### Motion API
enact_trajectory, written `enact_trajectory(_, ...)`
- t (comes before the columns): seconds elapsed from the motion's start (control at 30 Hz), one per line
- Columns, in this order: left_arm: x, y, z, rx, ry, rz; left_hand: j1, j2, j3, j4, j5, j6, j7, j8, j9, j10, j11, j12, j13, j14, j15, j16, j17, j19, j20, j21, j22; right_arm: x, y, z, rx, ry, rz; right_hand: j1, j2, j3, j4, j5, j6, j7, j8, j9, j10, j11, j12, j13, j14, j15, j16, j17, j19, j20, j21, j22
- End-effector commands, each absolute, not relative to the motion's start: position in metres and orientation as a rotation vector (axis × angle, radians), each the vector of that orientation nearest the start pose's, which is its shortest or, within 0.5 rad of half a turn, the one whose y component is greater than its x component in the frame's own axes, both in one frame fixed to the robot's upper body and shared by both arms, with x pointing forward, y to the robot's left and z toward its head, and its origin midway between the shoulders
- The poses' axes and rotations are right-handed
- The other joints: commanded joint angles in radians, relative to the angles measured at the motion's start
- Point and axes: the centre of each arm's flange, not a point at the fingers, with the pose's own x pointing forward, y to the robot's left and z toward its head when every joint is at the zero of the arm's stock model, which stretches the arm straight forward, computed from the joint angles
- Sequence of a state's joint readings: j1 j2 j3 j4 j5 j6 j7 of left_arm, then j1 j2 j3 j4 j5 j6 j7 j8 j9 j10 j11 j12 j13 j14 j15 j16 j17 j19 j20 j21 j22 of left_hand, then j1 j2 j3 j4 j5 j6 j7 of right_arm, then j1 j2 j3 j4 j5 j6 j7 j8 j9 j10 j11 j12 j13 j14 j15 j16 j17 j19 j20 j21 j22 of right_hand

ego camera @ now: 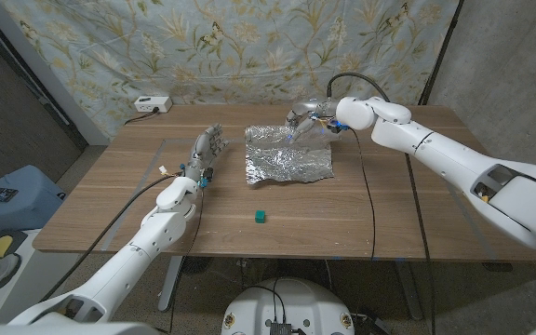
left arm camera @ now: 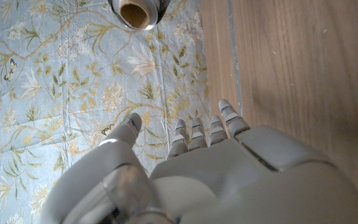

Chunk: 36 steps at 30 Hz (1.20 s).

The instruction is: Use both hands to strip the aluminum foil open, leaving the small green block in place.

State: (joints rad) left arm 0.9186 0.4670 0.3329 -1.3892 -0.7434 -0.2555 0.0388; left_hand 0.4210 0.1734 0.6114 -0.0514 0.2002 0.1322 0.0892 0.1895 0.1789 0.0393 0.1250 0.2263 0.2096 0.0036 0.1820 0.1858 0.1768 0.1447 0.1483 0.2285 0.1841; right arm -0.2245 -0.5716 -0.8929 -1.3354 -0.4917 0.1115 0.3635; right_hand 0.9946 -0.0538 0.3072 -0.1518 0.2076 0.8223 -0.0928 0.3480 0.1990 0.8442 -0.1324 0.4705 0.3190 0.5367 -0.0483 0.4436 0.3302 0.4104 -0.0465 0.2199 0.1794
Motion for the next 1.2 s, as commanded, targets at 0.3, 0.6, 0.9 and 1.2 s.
enact_trajectory(0.3, 0.643, 0.271, -0.043, -0.205, -0.561, -0.204, 0.004, -0.001, 0.005, -0.009, 0.004, 0.010, 0.002, 0.002, 0.006, 0.006, 0.008, 0.007, 0.002, 0.006, 0.005, 0.000, 0.001, 0.004, -0.001, -0.005, 0.005, 0.662, -0.137, 0.142, -1.550, -0.536, 0.421, 0.016, 0.031, -0.009, 0.004, 0.005, 0.054, -0.034, -0.003, 0.006, 0.045, -0.032, 0.006, 0.010, 0.003, -0.156, 0.013, 0.015, 0.010, -0.028, 0.006, 0.002)
enact_trajectory(0.6, 0.643, 0.271, -0.042, -0.203, -0.559, -0.209, 0.005, -0.001, 0.004, -0.011, 0.004, 0.010, 0.001, 0.001, 0.006, 0.007, 0.010, 0.007, 0.002, 0.006, 0.006, 0.000, 0.001, 0.005, -0.001, -0.005, 0.005, 0.664, -0.148, 0.148, -1.492, -0.481, 0.421, 0.022, 0.039, -0.010, 0.004, 0.004, 0.055, -0.025, -0.006, 0.007, 0.044, -0.021, 0.008, 0.014, 0.009, -0.151, 0.020, 0.023, 0.008, -0.024, 0.005, 0.002)
enact_trajectory(0.9, 0.644, 0.270, -0.042, -0.191, -0.548, -0.223, 0.006, 0.000, 0.003, -0.013, 0.004, 0.011, 0.003, 0.001, 0.006, 0.007, 0.011, 0.007, 0.002, 0.007, 0.006, 0.000, 0.001, 0.005, -0.001, -0.004, 0.005, 0.663, -0.158, 0.150, -1.413, -0.464, 0.419, 0.025, 0.040, -0.014, 0.003, 0.000, 0.065, -0.017, -0.006, 0.008, 0.055, -0.015, 0.016, 0.017, 0.021, -0.149, 0.029, 0.029, 0.016, -0.020, 0.007, 0.003)
enact_trajectory(1.2, 0.643, 0.267, -0.041, -0.176, -0.538, -0.239, 0.006, 0.000, 0.002, -0.015, 0.004, 0.012, 0.002, 0.001, 0.006, 0.006, 0.011, 0.006, 0.002, 0.007, 0.007, 0.000, 0.001, 0.005, -0.001, -0.005, 0.005, 0.657, -0.168, 0.154, -1.343, -0.456, 0.393, 0.028, 0.043, -0.019, 0.002, -0.003, 0.073, -0.012, -0.008, 0.009, 0.064, -0.008, 0.023, 0.021, 0.038, -0.148, 0.041, 0.036, 0.024, -0.021, 0.009, 0.003)
